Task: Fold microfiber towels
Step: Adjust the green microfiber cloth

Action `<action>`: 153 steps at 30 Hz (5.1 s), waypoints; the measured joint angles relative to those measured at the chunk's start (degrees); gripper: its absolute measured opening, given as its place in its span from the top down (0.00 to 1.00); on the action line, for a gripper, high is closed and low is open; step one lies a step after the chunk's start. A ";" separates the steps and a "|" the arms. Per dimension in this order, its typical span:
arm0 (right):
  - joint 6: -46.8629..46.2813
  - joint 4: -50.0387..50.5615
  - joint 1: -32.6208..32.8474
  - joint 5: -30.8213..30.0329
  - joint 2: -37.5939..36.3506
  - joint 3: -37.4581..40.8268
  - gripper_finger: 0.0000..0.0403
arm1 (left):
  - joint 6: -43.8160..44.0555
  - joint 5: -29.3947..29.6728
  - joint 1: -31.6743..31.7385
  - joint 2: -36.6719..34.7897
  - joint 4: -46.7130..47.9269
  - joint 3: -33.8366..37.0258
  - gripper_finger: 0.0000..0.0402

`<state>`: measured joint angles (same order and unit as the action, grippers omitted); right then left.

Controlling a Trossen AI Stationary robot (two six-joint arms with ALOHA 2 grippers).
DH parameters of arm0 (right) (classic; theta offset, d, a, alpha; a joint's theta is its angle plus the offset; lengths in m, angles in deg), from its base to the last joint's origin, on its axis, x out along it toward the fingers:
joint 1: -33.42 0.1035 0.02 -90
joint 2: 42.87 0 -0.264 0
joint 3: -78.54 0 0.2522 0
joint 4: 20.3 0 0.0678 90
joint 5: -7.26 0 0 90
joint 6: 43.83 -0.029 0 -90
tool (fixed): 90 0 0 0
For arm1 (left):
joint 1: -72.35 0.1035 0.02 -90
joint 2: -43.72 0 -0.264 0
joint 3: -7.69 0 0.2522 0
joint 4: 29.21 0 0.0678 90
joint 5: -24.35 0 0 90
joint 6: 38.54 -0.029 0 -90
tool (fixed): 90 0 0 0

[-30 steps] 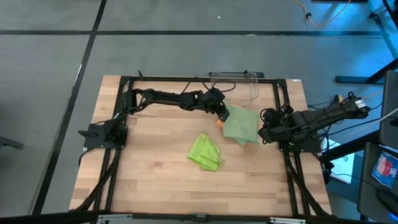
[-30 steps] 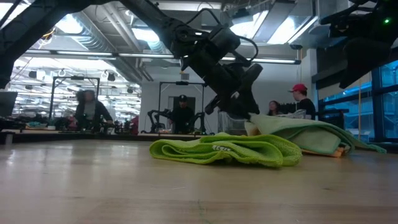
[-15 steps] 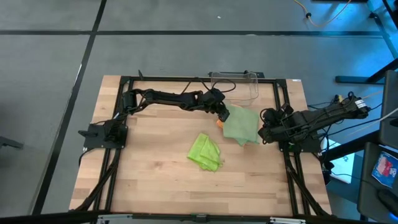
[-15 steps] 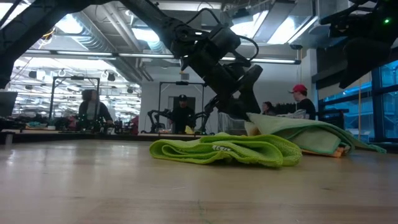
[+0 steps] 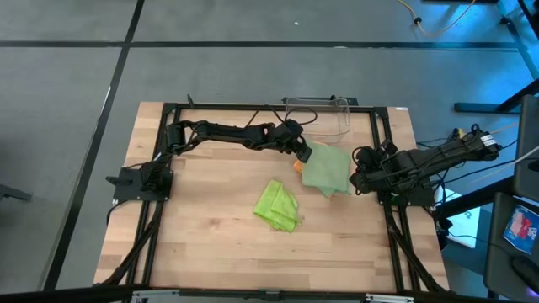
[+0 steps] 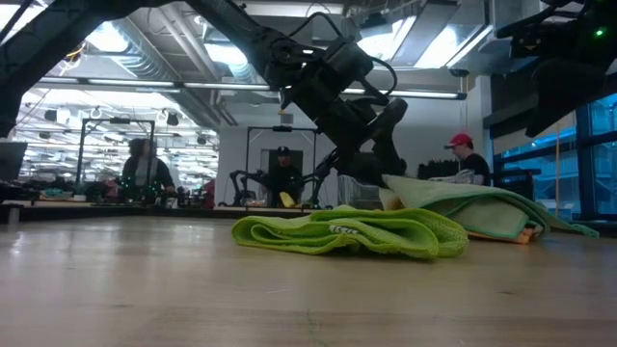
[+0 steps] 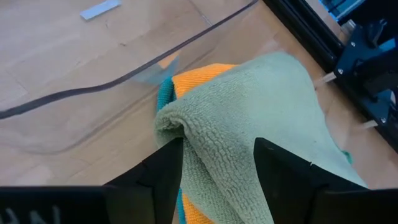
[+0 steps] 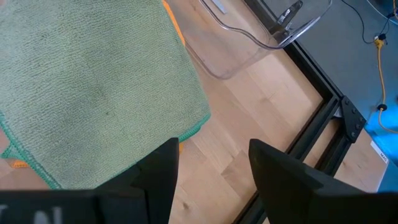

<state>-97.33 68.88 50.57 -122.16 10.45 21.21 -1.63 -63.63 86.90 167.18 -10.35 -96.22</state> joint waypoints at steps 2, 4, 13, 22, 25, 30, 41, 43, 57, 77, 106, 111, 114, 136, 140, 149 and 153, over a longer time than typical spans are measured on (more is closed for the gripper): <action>0.00 0.00 0.00 -0.02 0.01 0.00 0.51 | 0.28 0.00 0.00 0.00 0.04 0.00 0.53; 0.00 0.00 0.00 -0.01 0.01 0.00 0.51 | 0.99 0.00 0.00 0.00 0.82 0.00 0.53; 0.07 0.00 0.00 -0.04 0.02 0.00 0.51 | 2.14 0.44 0.00 -0.02 2.06 0.04 0.53; 2.94 -0.52 0.00 -1.34 0.02 0.00 0.51 | 2.01 0.08 -1.19 -0.09 -4.44 0.04 0.53; 3.21 -0.82 0.00 -2.57 0.02 -0.02 0.51 | 2.01 0.49 -1.15 -0.09 -3.52 0.07 0.53; 4.22 -0.89 0.01 -2.56 0.02 -0.04 0.51 | 2.02 1.20 -1.11 -0.07 -0.35 0.07 0.53; 4.48 -1.07 0.01 -2.56 0.02 -0.04 0.51 | 1.65 3.45 -1.33 -0.04 -0.48 0.07 0.53; 4.50 -1.07 0.02 -2.56 0.02 -0.04 0.51 | 1.57 3.45 -1.33 -0.04 -0.40 0.07 0.53; 4.50 -1.05 0.02 -2.56 0.02 -0.04 0.51 | 1.60 2.89 -1.36 -0.04 2.61 0.02 0.53; 4.71 -1.04 0.01 -2.56 0.03 -0.04 0.51 | 3.14 0.80 -1.96 2.30 -3.06 0.11 0.53; 7.31 -11.85 0.02 6.64 0.04 -0.03 0.51 | -23.28 1.49 -8.44 -2.63 -5.38 0.07 1.00; 11.68 -12.01 0.02 6.99 0.04 -0.02 0.51 | -29.85 5.44 -10.96 -7.95 0.98 0.01 1.00; 15.53 -13.27 0.02 6.22 0.04 -0.02 0.51 | -33.33 9.91 -12.28 -10.11 6.34 0.00 1.00; 40.00 -36.21 -7.20 12.60 4.03 -0.02 0.41 | -46.47 20.21 -18.80 -9.79 11.21 0.07 1.00; 46.17 -38.97 -10.71 15.52 7.74 0.00 0.32 | -46.46 21.54 -19.60 -10.03 11.26 0.07 1.00; 64.14 -47.77 -17.29 26.42 13.11 0.00 0.25 | -46.16 26.54 -21.61 -10.05 11.71 0.07 1.00; 68.16 -49.39 -21.34 32.62 14.99 0.00 0.25 | -46.18 28.48 -22.62 -10.37 11.66 0.07 1.00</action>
<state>-29.16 19.49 29.23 -89.53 25.45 21.21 -47.81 -35.15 64.28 156.81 1.31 -96.16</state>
